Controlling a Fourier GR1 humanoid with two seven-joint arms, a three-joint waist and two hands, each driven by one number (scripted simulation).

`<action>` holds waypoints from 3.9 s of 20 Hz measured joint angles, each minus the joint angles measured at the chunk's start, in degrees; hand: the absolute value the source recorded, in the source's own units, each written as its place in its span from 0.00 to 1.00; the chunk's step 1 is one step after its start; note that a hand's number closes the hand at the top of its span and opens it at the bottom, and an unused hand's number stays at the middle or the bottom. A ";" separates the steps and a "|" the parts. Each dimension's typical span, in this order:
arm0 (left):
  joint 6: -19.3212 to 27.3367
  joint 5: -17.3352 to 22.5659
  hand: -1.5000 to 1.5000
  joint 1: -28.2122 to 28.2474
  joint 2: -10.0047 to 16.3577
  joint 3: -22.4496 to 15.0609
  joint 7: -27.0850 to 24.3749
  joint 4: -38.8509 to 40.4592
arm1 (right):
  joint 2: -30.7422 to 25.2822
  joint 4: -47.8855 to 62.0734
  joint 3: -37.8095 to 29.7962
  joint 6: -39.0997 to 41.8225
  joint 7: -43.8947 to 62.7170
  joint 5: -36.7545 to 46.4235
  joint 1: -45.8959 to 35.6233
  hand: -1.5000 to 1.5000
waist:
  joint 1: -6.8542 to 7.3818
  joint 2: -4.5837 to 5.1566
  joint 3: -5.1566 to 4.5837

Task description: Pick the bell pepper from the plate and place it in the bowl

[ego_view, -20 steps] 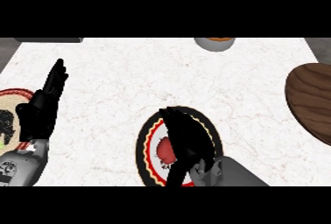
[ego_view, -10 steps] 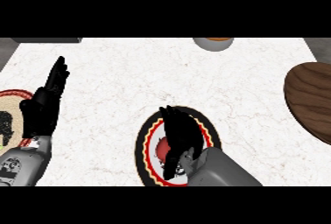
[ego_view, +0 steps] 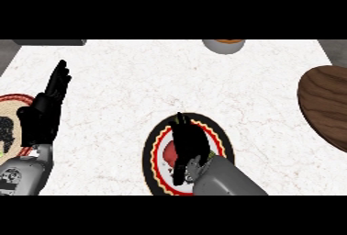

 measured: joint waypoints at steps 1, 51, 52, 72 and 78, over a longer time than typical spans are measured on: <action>-0.24 -0.20 0.50 0.06 -0.14 0.30 -0.20 0.03 | -0.01 0.18 0.29 0.26 -0.38 0.13 -0.08 1.00 | -0.02 -0.11 -0.02; -5.32 -4.69 0.50 1.02 -4.27 5.91 0.49 -1.12 | -13.67 -16.67 -29.04 -35.98 2.53 22.50 -0.09 1.00 | -1.00 0.06 0.03; -5.56 -4.45 0.50 1.14 -4.16 6.17 0.62 -1.50 | -14.77 -16.90 -30.92 -36.59 1.55 21.63 0.77 1.00 | -0.90 0.08 0.04; -6.78 -6.11 0.50 1.07 -6.53 5.41 1.15 -2.55 | -32.74 19.95 -53.72 -50.05 -31.12 12.72 3.28 1.00 | 0.76 0.52 0.11; -6.50 -6.96 0.50 0.41 -7.40 4.85 1.63 -2.80 | -34.72 36.50 -60.79 -51.24 -43.35 4.49 -1.31 0.00 | 1.26 0.79 0.21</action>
